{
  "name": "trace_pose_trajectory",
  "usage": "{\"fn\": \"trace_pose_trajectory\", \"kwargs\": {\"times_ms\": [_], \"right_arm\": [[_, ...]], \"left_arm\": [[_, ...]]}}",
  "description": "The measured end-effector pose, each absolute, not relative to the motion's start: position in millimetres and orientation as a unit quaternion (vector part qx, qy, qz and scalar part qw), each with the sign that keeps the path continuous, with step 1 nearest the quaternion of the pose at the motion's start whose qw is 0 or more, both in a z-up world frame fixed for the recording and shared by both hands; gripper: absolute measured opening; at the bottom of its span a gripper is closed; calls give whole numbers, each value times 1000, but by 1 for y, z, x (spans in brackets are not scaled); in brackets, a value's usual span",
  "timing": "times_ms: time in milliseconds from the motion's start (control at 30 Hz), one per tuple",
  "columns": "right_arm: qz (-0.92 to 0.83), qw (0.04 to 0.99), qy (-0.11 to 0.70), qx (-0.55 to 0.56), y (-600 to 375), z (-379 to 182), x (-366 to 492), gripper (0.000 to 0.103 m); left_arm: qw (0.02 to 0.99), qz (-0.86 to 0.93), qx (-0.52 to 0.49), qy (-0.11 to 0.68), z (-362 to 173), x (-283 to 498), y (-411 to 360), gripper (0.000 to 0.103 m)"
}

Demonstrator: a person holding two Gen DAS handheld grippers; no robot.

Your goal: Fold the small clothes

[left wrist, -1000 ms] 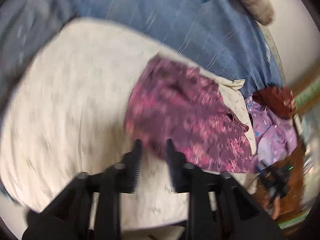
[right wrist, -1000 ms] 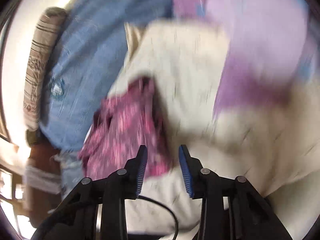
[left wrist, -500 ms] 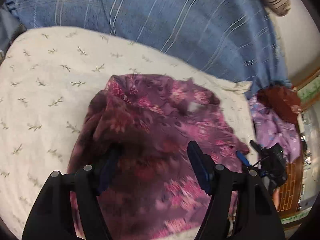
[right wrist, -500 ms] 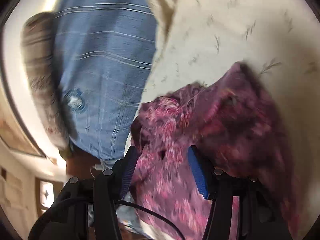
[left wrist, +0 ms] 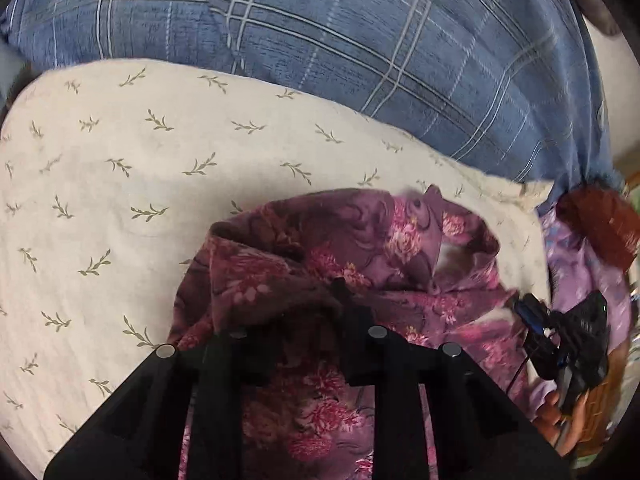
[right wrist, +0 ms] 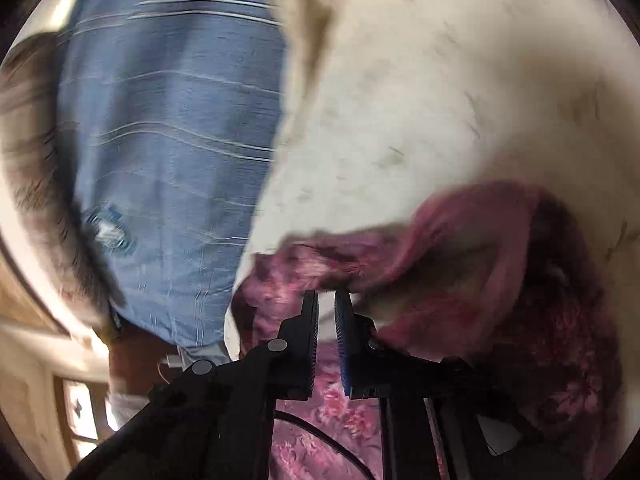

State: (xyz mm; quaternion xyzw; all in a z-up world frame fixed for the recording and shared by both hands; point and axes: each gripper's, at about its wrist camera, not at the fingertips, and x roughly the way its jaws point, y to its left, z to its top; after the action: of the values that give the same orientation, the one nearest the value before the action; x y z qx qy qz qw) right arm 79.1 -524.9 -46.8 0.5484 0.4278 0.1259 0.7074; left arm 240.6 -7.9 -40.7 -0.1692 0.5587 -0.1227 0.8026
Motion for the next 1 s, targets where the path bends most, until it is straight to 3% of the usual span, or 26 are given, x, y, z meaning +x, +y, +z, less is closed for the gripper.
{"fn": "trace_pose_trajectory", "kwargs": {"times_ms": [67,100,133,200,267,400,500,667,833,1000], "right_arm": [[154,718,439,517,-518,-34,77,32],[173,711,446,516,-513,-31,74,51],[188,706,445,518,-509,-29,70,56],[214,715,447,494,-499,-20,61,56],[192,769,441,421,-497,-4,50,56],[118,854,407,301,-518,18,26,57],[82,872,417,243,-531,14,10,63],[63,883,431,173,-514,5,26,63],[73,874,447,174,-504,-11,70,63],[96,870,453,168,-493,-21,95,60]], "left_arm": [[796,-132,-186,561,-41,242,-5,21],[792,-137,-196,561,-39,240,-1,21],[791,-147,-208,557,-36,238,3,25],[793,-154,-217,548,-28,234,11,31],[801,-150,-215,538,-20,231,20,46],[801,-172,-193,539,-10,223,35,50],[806,-188,-160,538,-8,218,39,58],[806,-232,-90,537,-10,202,37,61],[833,-191,51,518,-19,195,15,61],[832,-175,56,524,-35,223,5,61]]}}
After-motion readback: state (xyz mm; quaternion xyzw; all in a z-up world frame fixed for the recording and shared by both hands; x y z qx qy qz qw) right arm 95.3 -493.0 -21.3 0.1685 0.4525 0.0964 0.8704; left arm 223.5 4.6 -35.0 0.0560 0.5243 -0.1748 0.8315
